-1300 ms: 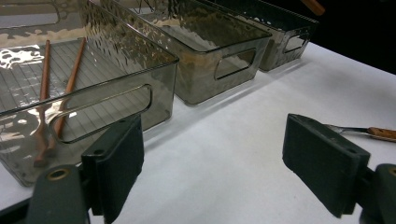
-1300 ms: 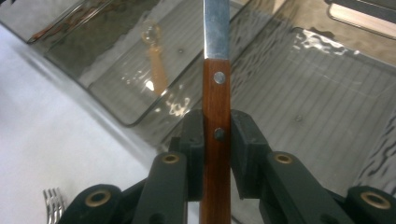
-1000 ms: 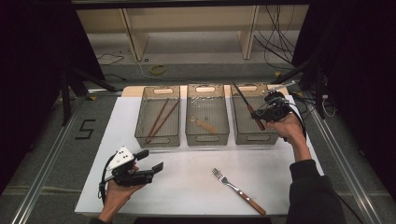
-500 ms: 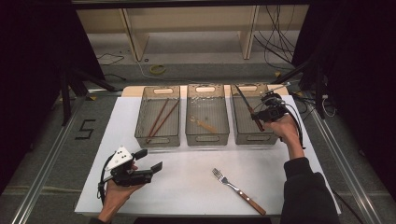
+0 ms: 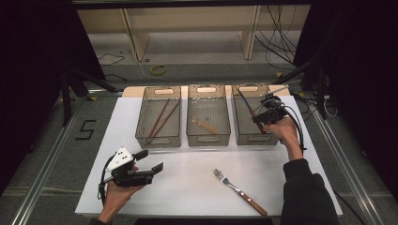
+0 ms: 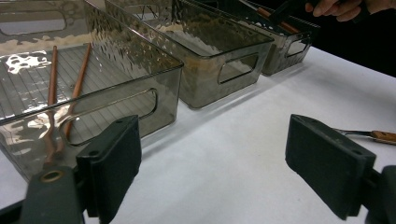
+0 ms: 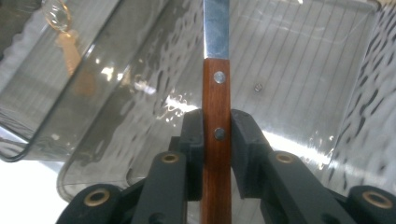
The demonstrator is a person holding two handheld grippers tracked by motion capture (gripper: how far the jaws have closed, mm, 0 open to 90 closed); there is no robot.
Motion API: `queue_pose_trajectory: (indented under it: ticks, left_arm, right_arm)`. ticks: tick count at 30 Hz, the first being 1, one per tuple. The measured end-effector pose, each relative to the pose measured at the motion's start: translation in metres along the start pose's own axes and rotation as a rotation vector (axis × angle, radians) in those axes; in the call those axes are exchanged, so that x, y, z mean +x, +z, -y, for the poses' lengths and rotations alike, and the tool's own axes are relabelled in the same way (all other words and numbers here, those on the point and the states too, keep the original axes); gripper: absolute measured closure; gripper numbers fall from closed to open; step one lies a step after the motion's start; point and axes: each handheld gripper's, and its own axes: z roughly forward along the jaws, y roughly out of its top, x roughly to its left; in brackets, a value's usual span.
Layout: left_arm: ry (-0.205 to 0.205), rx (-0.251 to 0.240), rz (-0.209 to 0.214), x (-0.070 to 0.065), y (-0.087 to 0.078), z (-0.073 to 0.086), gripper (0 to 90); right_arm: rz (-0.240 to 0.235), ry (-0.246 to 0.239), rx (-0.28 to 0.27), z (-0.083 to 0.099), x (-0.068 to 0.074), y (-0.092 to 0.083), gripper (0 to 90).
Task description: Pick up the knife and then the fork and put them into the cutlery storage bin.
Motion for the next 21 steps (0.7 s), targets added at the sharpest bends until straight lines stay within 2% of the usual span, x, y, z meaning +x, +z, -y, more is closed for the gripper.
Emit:
queue_pose_trajectory:
  ticks: [1, 3, 5, 8, 16, 21]
  left_arm:
    - [0.0, -0.001, 0.0, 0.0, 0.0, 0.0, 17.9]
    - [0.0, -0.001, 0.001, 0.0, 0.0, 0.0, 17.9]
    - [0.0, 0.001, 0.0, 0.0, 0.0, 0.0, 17.8]
    - [0.001, 0.0, 0.001, 0.0, 0.0, 0.0, 17.9]
    - [-0.001, 0.001, 0.002, 0.0, 0.0, 0.0, 17.9]
    - [-0.001, 0.0, 0.001, 0.0, 0.0, 0.0, 17.9]
  right_arm:
    - [-0.012, 0.006, 0.002, 0.0, -0.001, 0.002, 75.0]
    - [-0.029, 0.026, -0.013, 0.001, -0.003, 0.002, 67.7]
    - [-0.041, 0.021, -0.012, 0.001, -0.003, 0.001, 62.4]
    - [-0.034, 0.004, -0.027, 0.001, 0.001, -0.005, 58.2]
    - [-0.054, -0.071, -0.07, 0.009, 0.016, -0.026, 49.3]
    - [-0.067, -0.097, -0.097, 0.017, 0.025, -0.037, 44.9]
